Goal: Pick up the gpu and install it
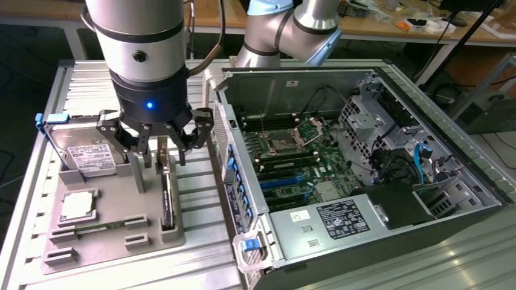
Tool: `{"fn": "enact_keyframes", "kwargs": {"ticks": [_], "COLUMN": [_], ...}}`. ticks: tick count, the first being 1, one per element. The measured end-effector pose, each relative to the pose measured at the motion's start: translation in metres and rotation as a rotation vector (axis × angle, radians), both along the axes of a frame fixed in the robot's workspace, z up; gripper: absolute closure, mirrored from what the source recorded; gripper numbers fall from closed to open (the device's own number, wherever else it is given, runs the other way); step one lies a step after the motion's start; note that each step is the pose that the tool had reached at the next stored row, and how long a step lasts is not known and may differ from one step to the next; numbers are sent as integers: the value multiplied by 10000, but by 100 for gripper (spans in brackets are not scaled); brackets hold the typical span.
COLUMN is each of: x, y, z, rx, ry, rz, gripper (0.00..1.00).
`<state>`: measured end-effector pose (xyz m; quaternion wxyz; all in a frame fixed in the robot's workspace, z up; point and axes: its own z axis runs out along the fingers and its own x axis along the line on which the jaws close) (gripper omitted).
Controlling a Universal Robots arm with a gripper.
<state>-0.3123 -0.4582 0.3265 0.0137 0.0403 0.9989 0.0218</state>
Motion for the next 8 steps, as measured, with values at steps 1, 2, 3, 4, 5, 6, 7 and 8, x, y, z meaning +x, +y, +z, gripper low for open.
{"fn": "enact_keyframes", "kwargs": {"ticks": [1, 2, 3, 4, 5, 6, 7, 8], "x": [0, 0, -1, -1, -3, -5, -7, -9], "y": [0, 0, 0, 0, 0, 0, 0, 0], "z": [-5, -12, -19, -28, -45, -53, -62, -71], "rx": [-1, -1, -1, -1, -1, -1, -1, -1], "ry": [1, 1, 1, 1, -1, -1, -1, -2], "rz": [0, 0, 0, 1, 1, -1, 0, 0], "gripper": [46, 46, 46, 46, 46, 46, 46, 46]}}
